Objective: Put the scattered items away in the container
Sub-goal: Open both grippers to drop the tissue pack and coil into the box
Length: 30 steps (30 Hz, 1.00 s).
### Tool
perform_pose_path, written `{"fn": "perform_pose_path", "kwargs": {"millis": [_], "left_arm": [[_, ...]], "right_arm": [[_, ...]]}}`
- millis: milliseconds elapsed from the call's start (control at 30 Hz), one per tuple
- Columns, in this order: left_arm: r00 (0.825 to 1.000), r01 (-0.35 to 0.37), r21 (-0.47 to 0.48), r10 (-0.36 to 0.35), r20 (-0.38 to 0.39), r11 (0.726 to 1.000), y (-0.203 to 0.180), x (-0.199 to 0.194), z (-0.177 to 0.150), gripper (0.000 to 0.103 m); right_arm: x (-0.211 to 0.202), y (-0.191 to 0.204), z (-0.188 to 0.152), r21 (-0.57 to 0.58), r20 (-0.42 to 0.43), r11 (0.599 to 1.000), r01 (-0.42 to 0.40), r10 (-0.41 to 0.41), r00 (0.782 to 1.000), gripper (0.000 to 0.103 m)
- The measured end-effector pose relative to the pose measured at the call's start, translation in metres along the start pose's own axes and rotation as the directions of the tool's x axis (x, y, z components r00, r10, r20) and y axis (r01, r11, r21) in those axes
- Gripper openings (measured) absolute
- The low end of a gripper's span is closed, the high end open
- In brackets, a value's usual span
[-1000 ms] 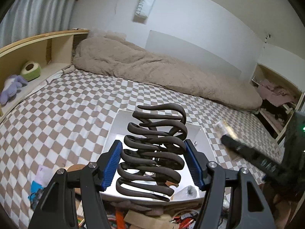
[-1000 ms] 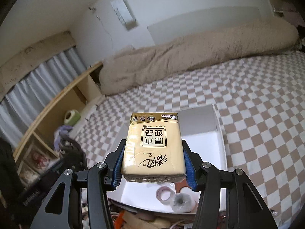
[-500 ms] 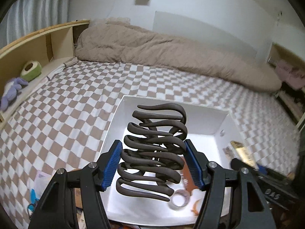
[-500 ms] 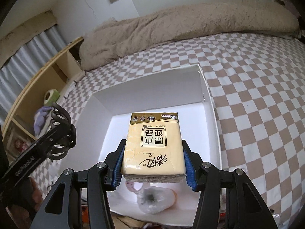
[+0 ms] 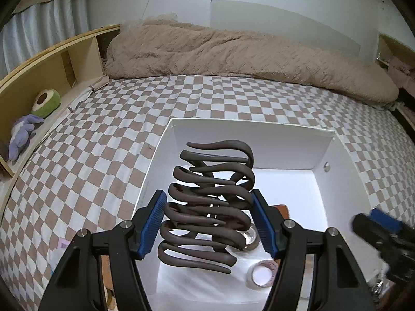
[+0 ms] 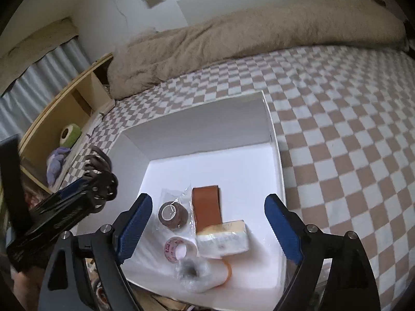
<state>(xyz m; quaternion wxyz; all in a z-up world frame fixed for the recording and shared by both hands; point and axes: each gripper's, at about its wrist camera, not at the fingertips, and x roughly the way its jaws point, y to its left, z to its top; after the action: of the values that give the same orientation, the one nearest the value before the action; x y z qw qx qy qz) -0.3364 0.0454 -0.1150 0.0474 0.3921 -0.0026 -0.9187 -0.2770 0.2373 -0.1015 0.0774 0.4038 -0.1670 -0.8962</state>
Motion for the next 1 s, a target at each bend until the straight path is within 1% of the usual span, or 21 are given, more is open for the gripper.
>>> {"fn": "perform_pose_path", "kwargs": {"millis": [133,167,233,333,367,433,467,533,700,933,967,1000], "left_arm": [[0.999,-0.034,0.034,0.035,-0.005,0.999,-0.001,0.007,0.001,0.065],[0.999,-0.040,0.039,0.041,-0.007,0.998,-0.002,0.008,0.000,0.065],[0.999,-0.045,0.039,0.046,-0.012,0.998,-0.002,0.009,0.000,0.065],[0.999,-0.046,0.024,0.046,-0.018,0.999,0.000,0.010,0.001,0.066],[0.999,-0.048,0.020,0.048,-0.015,0.999,0.000,0.009,0.002,0.069],[0.998,-0.065,0.010,0.065,0.003,0.998,0.000,0.006,0.004,0.098],[0.997,-0.069,0.006,0.069,0.015,0.998,0.001,0.004,0.005,0.100],[0.997,-0.072,0.007,0.072,0.029,0.997,0.002,0.000,0.008,0.100],[0.997,-0.080,0.010,0.080,0.021,0.997,0.005,-0.004,0.008,0.100],[0.997,-0.071,0.003,0.071,-0.002,0.997,0.009,-0.004,0.005,0.100],[0.998,-0.068,0.005,0.068,-0.007,0.998,0.008,-0.004,0.005,0.100],[0.998,-0.065,0.008,0.065,-0.015,0.998,0.008,-0.004,0.005,0.103]], "right_arm": [[-0.008,0.004,0.001,-0.032,0.009,0.999,0.001,-0.001,1.000,0.089],[-0.008,0.005,0.002,-0.035,0.009,0.999,0.003,-0.003,1.000,0.091],[-0.009,0.005,0.003,-0.041,0.008,0.999,0.004,-0.004,1.000,0.095],[-0.009,0.002,0.004,-0.043,0.006,0.999,0.001,0.000,1.000,0.096],[-0.010,0.001,0.004,-0.040,0.006,0.999,0.000,0.001,1.000,0.096],[-0.010,0.000,0.004,-0.033,0.005,0.999,0.001,-0.001,1.000,0.096],[-0.009,0.000,0.004,-0.031,0.004,1.000,0.000,0.001,1.000,0.096],[-0.009,0.000,0.003,-0.026,0.005,1.000,-0.004,0.005,1.000,0.096],[-0.010,0.000,0.004,-0.024,0.009,1.000,-0.006,0.006,1.000,0.096],[-0.012,-0.001,0.003,-0.020,0.011,1.000,-0.008,0.008,1.000,0.096],[-0.012,-0.001,0.003,-0.021,0.012,1.000,-0.008,0.008,1.000,0.096],[-0.012,-0.001,0.003,-0.020,0.011,1.000,-0.010,0.010,1.000,0.096]]}}
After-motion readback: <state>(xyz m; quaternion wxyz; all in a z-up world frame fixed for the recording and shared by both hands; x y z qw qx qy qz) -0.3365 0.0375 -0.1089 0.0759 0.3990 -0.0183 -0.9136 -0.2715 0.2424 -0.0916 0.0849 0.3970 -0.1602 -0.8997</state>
